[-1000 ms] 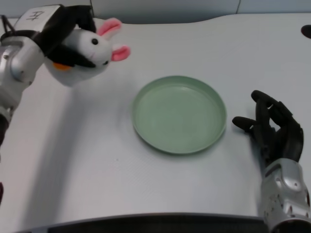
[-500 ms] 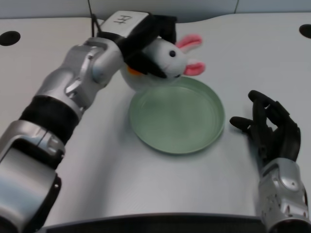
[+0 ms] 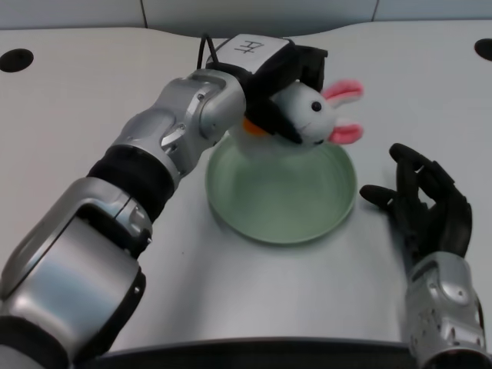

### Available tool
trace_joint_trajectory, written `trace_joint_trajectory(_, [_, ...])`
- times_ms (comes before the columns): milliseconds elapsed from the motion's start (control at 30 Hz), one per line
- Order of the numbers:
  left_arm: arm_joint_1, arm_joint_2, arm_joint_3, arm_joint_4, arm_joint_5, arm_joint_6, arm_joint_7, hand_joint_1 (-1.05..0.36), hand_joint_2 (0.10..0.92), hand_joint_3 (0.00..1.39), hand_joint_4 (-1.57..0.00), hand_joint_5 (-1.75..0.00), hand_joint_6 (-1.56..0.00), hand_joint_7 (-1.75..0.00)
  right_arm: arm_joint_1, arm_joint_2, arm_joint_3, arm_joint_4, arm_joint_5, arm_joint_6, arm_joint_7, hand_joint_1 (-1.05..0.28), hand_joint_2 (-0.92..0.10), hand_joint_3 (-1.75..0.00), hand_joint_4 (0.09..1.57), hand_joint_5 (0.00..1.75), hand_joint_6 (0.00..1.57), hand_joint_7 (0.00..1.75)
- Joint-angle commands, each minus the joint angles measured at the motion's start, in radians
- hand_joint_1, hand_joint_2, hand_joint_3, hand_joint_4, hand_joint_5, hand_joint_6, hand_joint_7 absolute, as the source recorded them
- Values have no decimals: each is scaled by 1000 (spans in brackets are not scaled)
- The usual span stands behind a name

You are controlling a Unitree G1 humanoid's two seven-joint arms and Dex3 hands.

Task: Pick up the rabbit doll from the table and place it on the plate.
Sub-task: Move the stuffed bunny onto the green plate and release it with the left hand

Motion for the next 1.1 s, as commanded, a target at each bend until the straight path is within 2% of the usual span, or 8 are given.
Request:
trace_joint_trajectory(33, [-6, -15, -20, 29, 12, -20, 23, -146, 920, 94, -879, -1746, -707, -1746, 11, 6, 2, -5, 6, -12, 12, -313, -921, -252, 745, 970, 689, 496])
trace_joint_trajectory(433, [-2, -2, -39, 73, 9, -31, 11, -158, 871, 163, -863, -1746, -643, -1746, 12, 8, -2, -20, 16, 7, 6, -311, -921, -224, 769, 965, 708, 501])
trace_joint_trajectory(567, [-20, 6, -50, 80, 21, -6, -30, -264, 826, 125, -791, -1746, -569, -1746, 10, 4, 1, -14, 10, 6, 3, -313, -921, -227, 761, 959, 707, 498])
trace_joint_trajectory(633, [-30, 11, -60, 80, 34, 12, -53, -371, 825, 65, -725, -1702, -585, -1449, 8, 3, 1, -13, 8, 9, 0, -318, -921, -232, 766, 961, 702, 494])
trace_joint_trajectory(700, [-42, 14, -72, 84, 46, 33, -85, -523, 846, 20, -600, -1254, -629, -926, 7, 2, 3, -10, 5, 4, -1, -311, -921, -245, 772, 962, 696, 488])
trace_joint_trajectory(833, [-50, 23, -87, 76, 53, 51, -138, -660, 874, 2, -490, -808, -685, -411, 7, 2, 3, -9, 6, 1, 2, -317, -921, -238, 767, 960, 697, 486])
trace_joint_trajectory(900, [-50, 28, -91, 71, 54, 51, -161, -791, 896, 2, -250, -532, -452, -146, 8, 2, 4, -9, 6, -1, 5, -317, -921, -247, 751, 951, 699, 487])
trace_joint_trajectory(1100, [-46, 34, -96, 75, 56, 23, -165, -1027, 920, 52, -4, -35, -40, -6, 4, 3, 0, -7, 14, 5, 6, -309, -921, -260, 772, 964, 713, 496])
